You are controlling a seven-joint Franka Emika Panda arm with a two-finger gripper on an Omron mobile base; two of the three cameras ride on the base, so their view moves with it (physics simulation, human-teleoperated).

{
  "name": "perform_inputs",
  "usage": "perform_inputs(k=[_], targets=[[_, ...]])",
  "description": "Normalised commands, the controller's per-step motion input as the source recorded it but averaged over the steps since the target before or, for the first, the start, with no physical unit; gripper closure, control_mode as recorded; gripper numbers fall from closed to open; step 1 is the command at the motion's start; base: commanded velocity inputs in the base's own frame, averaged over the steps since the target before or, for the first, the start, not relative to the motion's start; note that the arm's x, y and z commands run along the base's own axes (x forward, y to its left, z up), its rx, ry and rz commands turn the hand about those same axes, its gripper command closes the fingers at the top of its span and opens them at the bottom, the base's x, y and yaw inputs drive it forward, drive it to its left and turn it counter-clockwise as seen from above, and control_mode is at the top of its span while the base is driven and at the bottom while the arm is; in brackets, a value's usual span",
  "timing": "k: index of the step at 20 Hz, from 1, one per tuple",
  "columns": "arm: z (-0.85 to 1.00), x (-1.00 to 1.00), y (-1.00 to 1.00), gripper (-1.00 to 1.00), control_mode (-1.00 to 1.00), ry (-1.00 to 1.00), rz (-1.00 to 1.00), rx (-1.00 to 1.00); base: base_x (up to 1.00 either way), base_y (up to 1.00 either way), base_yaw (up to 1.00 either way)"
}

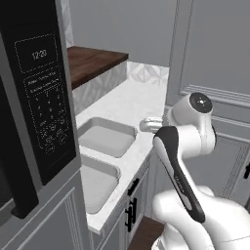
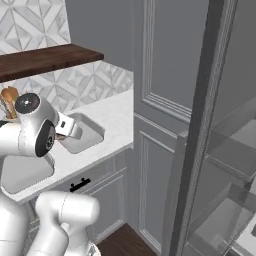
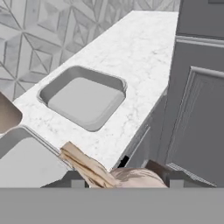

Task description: Place one garlic and one steak in each tupperware on the nearby counter, to pack two identical lunches.

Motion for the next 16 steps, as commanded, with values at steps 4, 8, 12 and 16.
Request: perform_inputs(k=[4,8,12,16], targets=[[0.0,0.0,0.0,1.0,1.0,0.0,0.0,0.0,1.0,0.57,0.1],[-0.38,1.0,0.09,1.0,-1.0,0.22,0.15,0.0,0.0,0.0,0.0],[-0.51,1.0,0.22,1.0,-1.0,0.23,0.15,0.0,0.0,0.0,0.0],[-0.52,1.0,0.56,1.0,-1.0,0.16,0.1,0.0,0.0,0.0,0.0]])
